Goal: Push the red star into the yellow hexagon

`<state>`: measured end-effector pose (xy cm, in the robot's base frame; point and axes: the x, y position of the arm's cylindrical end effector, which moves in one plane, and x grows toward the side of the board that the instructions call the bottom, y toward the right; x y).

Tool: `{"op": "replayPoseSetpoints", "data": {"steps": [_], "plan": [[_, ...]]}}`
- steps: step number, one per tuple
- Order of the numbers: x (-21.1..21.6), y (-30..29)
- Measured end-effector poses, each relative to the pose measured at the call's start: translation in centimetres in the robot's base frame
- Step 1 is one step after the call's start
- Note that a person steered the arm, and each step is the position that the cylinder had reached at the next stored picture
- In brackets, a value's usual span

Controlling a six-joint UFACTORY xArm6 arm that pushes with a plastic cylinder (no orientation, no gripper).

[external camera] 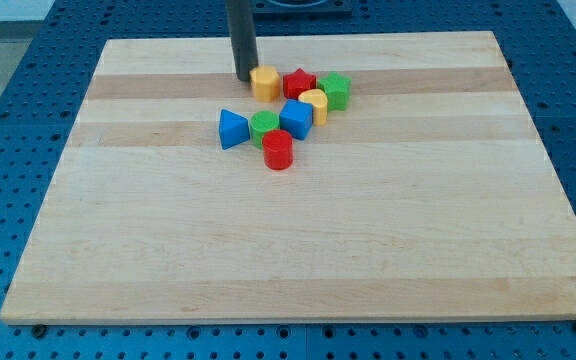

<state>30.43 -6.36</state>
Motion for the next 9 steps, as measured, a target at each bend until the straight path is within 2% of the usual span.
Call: {"op": "replayPoseSetpoints", "data": {"steps": [1, 2, 3, 4, 5, 6, 9], "plan": [[6.5, 2.9], [7.3, 3.0], [6.6, 2.4], [-1.3, 0.6], [-3.6, 1.5], [-4.4, 6.5], [-4.3, 7.9]]}}
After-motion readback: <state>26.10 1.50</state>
